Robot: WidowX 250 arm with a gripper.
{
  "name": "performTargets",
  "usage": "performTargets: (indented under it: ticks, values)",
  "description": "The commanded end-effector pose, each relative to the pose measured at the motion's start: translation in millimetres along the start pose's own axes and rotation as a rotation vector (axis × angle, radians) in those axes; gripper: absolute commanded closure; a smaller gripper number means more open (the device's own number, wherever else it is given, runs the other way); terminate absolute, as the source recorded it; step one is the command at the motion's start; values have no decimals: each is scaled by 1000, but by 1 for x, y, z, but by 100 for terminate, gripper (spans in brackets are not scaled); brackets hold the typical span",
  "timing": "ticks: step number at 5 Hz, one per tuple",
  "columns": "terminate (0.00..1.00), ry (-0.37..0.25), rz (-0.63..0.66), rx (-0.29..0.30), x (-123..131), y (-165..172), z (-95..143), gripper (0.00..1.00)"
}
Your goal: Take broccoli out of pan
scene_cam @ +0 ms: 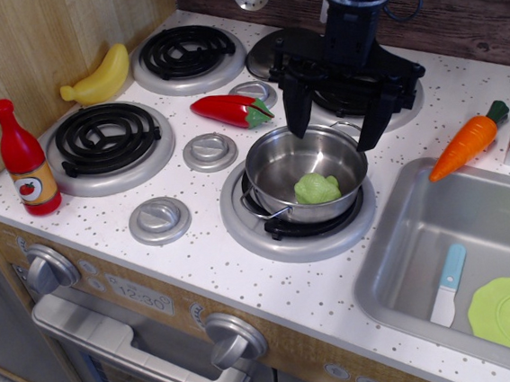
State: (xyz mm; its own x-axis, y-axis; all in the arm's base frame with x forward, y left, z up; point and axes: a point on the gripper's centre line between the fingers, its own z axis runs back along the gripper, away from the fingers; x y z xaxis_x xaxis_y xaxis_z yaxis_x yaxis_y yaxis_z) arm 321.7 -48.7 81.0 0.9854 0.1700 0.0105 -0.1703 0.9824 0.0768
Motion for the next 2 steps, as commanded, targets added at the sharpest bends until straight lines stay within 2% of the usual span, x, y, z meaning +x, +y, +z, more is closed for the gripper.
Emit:
performTargets:
  ticks: [1, 2]
  values:
    - [0, -78, 13, -55, -1, 4, 0, 0]
    - [0, -86, 3, -68, -2, 6, -12, 0]
